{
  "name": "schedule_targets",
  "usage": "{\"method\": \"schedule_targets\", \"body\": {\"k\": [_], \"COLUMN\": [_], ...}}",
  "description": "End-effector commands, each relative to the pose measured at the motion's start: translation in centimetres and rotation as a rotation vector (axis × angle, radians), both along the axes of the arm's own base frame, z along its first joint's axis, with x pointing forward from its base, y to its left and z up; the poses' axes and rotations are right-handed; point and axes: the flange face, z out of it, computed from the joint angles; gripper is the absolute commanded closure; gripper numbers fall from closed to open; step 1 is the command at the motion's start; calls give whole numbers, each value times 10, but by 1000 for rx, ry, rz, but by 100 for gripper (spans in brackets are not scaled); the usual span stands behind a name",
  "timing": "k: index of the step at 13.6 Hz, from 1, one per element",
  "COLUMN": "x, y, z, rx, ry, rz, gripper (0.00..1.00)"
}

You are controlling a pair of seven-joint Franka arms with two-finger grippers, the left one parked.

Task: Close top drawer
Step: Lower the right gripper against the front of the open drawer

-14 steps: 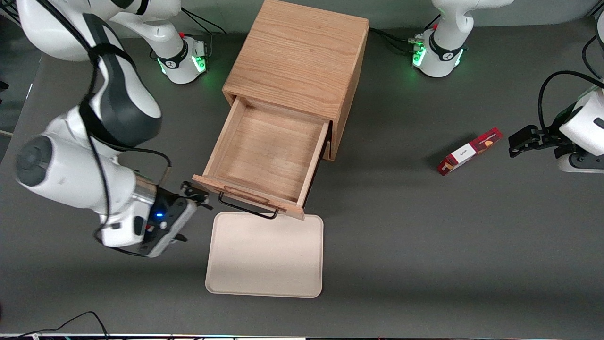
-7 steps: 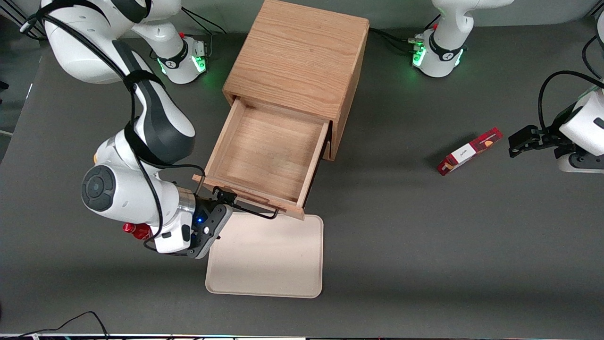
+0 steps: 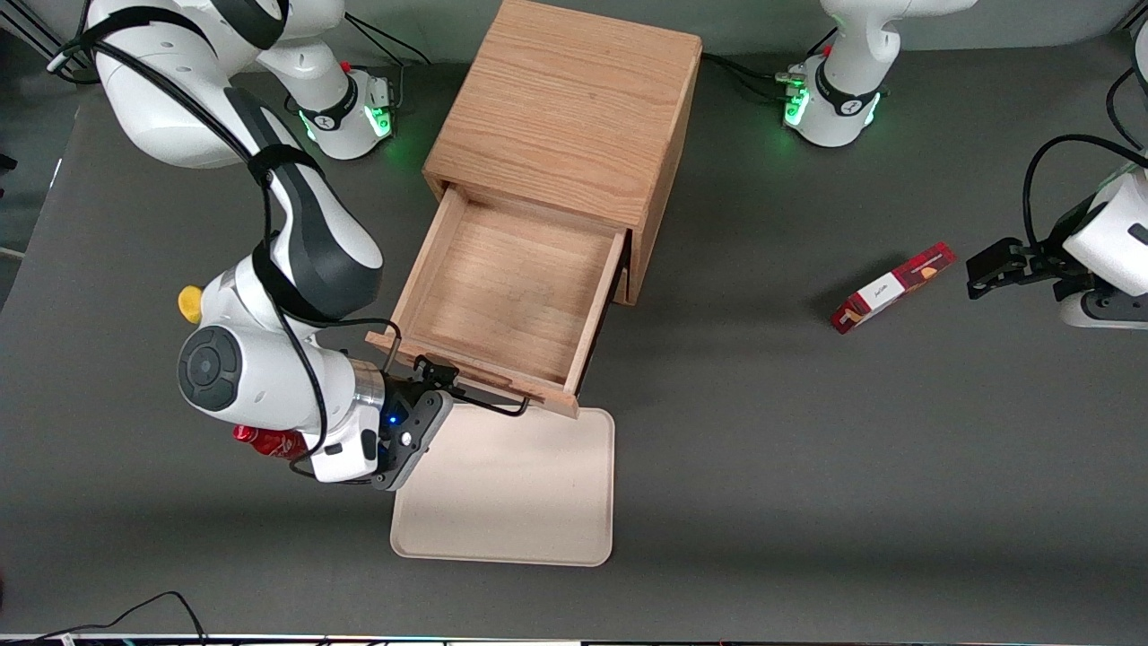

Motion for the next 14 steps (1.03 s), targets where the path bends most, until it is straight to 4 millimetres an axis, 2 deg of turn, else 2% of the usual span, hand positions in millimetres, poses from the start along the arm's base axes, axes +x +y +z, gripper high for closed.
{"method": "schedule_targets", "body": {"k": [1,10,14], "x": [1,-6,-8], "y": [4,8,9], "z": [-4,-31,-31], "rx": [13,-5,-12], "ry": [8,56,64], "rz": [8,14,-5], "gripper": [0,0,0]}}
